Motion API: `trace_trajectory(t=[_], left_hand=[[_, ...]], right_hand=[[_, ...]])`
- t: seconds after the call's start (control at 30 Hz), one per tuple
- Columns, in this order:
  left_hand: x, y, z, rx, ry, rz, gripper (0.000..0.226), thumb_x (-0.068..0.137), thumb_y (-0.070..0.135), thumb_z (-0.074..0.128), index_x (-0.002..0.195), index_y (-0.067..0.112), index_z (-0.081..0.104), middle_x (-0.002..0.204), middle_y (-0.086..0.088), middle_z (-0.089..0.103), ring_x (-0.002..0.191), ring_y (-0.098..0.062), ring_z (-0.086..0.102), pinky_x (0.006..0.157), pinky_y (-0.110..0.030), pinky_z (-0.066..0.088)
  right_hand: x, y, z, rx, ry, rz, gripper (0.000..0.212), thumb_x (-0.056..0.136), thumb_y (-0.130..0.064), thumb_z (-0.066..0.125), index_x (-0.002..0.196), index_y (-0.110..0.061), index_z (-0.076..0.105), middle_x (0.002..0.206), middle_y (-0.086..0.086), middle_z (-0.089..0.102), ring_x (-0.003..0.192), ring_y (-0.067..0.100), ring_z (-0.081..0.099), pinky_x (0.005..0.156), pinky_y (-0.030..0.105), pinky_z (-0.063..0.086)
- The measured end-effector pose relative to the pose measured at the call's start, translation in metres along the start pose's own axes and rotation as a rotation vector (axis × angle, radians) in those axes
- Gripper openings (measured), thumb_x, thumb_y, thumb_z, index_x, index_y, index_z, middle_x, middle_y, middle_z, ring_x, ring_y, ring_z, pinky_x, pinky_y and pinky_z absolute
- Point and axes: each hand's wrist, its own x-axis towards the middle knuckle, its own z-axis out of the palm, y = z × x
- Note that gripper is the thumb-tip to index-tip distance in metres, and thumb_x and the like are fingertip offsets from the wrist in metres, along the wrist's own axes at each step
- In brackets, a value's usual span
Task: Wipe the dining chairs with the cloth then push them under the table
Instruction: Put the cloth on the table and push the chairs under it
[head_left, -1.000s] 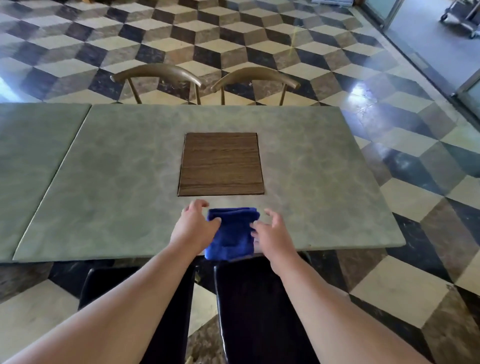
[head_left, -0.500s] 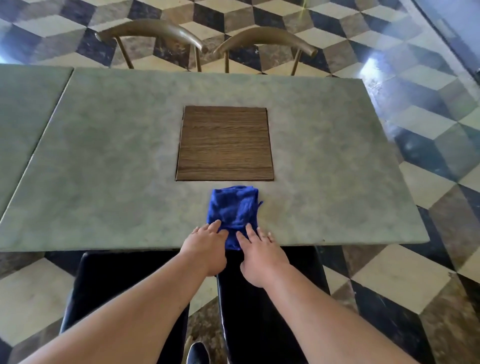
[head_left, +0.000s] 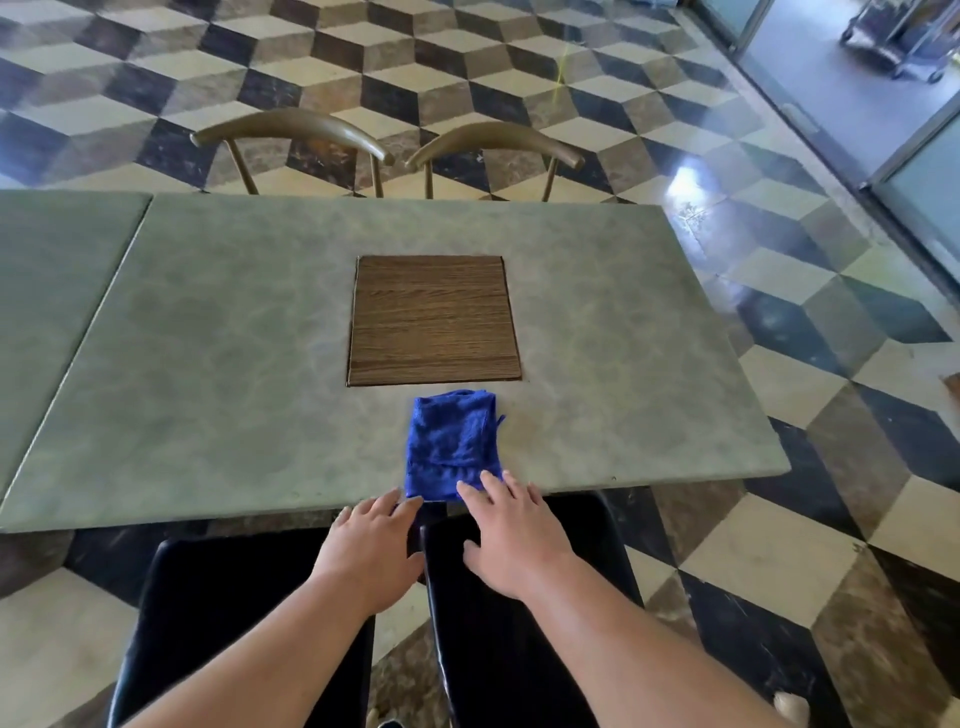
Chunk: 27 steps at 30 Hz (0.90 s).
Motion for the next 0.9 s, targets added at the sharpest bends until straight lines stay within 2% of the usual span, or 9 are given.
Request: trace_trajectory(t=[0.17,0.47,0.7,0.9], left_hand=[[-0.036,0.003,-0.026,-0.041,0.114,0.038,0.081,0.094,0.065,0.049,0.165,0.036,0.023,0.172,0.004,0.024,0.155,-0.022,0.025,0.125,-0.041,0.019],[-0.116,0.01,-0.05,-0.044,0.182,0.081,0.08,0.095,0.066,0.048,0.165,0.038,0.02,0.174,0.003,0.02,0.156,-0.024,0.025,0.127,-0.042,0.02],[-0.182,0.026,-0.045,-0.034,0.252,0.064,0.079,0.094,0.065,0.047,0.164,0.038,0.023,0.174,0.005,0.019,0.156,-0.022,0.024,0.126,-0.04,0.017],[-0.249,0.034,-0.018,0.004,0.227,0.012,0.08,0.096,0.063,0.049,0.166,0.038,0.019,0.175,0.003,0.015,0.159,-0.022,0.017,0.128,-0.041,0.014]], right_hand=[[-0.049,-0.022,-0.014,-0.007,0.122,0.027,0.079,0.1,-0.057,0.047,0.164,-0.028,0.009,0.172,0.008,0.011,0.158,0.032,0.006,0.126,0.052,0.013],[-0.138,-0.046,-0.017,0.019,0.235,0.11,0.08,0.098,-0.061,0.045,0.163,-0.032,0.008,0.173,0.007,0.011,0.159,0.031,0.006,0.127,0.052,0.012],[-0.191,-0.05,-0.015,0.032,0.291,0.096,0.079,0.099,-0.062,0.043,0.164,-0.032,0.008,0.173,0.006,0.012,0.159,0.031,0.006,0.127,0.051,0.01],[-0.24,-0.063,0.011,0.088,0.32,0.043,0.079,0.1,-0.06,0.044,0.164,-0.032,0.007,0.173,0.005,0.011,0.159,0.031,0.005,0.127,0.051,0.009]])
